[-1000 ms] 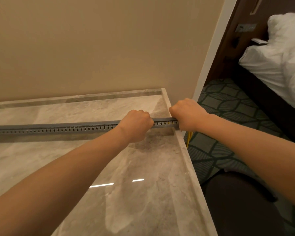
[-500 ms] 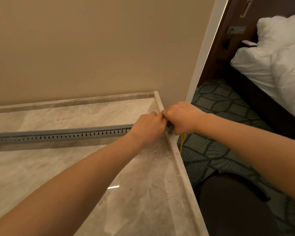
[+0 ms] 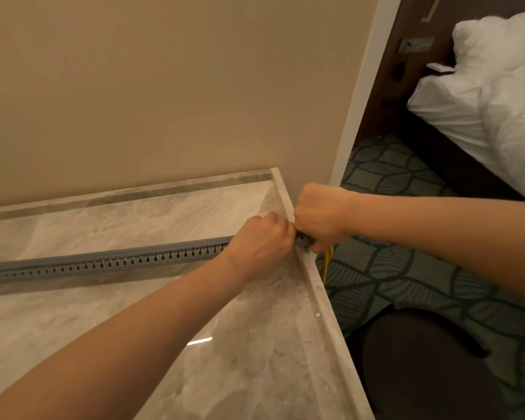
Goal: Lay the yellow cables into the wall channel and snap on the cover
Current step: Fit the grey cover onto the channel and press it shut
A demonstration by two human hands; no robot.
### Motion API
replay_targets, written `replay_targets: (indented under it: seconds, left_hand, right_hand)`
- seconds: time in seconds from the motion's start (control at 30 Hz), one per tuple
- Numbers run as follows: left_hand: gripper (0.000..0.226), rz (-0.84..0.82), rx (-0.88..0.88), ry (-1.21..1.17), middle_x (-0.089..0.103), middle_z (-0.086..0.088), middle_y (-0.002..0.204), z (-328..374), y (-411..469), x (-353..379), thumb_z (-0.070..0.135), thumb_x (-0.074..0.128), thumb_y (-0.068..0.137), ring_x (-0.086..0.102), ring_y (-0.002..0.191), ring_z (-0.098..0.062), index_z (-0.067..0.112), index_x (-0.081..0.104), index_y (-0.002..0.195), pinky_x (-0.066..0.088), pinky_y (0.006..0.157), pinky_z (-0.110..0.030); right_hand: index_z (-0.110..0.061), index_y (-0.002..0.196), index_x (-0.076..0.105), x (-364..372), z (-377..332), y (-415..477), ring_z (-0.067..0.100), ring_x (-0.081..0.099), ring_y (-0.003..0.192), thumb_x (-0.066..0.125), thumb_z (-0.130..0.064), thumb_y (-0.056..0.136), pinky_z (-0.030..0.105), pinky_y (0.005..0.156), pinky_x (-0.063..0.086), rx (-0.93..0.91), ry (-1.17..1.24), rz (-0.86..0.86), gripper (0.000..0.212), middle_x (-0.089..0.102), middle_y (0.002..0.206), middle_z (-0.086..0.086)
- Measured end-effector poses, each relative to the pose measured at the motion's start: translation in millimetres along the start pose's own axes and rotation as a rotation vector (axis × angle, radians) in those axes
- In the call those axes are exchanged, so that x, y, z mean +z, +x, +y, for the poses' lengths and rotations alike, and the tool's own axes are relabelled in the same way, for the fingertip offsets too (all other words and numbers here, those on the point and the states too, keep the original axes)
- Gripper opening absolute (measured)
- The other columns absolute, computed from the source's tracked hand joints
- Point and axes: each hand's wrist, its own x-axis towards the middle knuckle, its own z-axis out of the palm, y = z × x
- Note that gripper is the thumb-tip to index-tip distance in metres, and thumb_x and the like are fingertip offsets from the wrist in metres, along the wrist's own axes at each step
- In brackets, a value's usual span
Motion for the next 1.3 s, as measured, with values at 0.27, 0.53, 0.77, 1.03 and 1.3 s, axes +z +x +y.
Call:
replay_targets:
  seconds: [0.27,0.53,0.77,1.03,1.3]
  left_hand:
    - [0.006,0.061,0.1,-0.011,0.064,-0.002,0.065,-8.1,-1.0,-1.8,0.014,0.064,0.074,0.057,0.06,-0.019,0.012,0.064,0.068,0.027,0.046,-0.024]
    - [0.018,0.141,0.059,-0.017,0.06,0.002,0.056,-16.9,-9.4,4.3,0.03,0.075,0.072,0.054,0.05,-0.015,0.016,0.066,0.069,0.027,0.039,-0.022]
    - [0.034,0.057,-0.103,-0.065,0.063,0.0,0.095,-45.8,-49.4,29.4,0.027,0.043,0.092,0.059,0.08,-0.022,0.019,0.044,0.125,0.032,0.051,-0.03]
    - [0.036,-0.03,-0.201,-0.044,0.058,0.002,0.096,-59.1,-78.5,44.8,0.029,0.043,0.091,0.056,0.079,-0.019,0.02,0.04,0.125,0.03,0.052,-0.03]
    - [0.03,-0.081,-0.278,-0.171,0.056,0.002,0.096,-83.2,-106.7,64.4,0.03,0.044,0.089,0.055,0.082,-0.018,0.02,0.039,0.116,0.037,0.056,-0.029]
  right_hand:
    - [-0.015,0.062,0.06,12.0,6.8,8.6,0.023,0.054,0.054,0.052,-0.041,0.079,0.027,0.054,0.042,-0.088,0.133,-0.002,0.032,0.064,0.062,0.004]
    - [-0.019,0.046,0.035,8.8,8.1,4.9,0.013,0.03,0.038,0.052,-0.043,0.074,0.023,0.041,0.019,-0.082,0.091,0.022,0.041,0.039,0.044,-0.003]
    - [-0.018,0.05,0.04,-3.6,-5.1,-1.8,0.013,0.033,0.041,0.051,-0.046,0.076,0.023,0.044,0.016,0.088,0.029,0.007,0.04,0.04,0.047,-0.003]
    - [-0.017,0.091,0.059,-27.0,-33.4,24.2,0.022,0.054,0.071,0.044,-0.057,0.081,0.029,0.049,0.026,0.243,0.215,0.138,0.045,0.06,0.078,0.004]
    - [-0.016,0.097,0.046,-15.4,-64.9,74.7,0.022,0.045,0.06,0.051,-0.052,0.084,0.028,0.046,0.026,0.369,0.712,0.196,0.038,0.052,0.074,0.002]
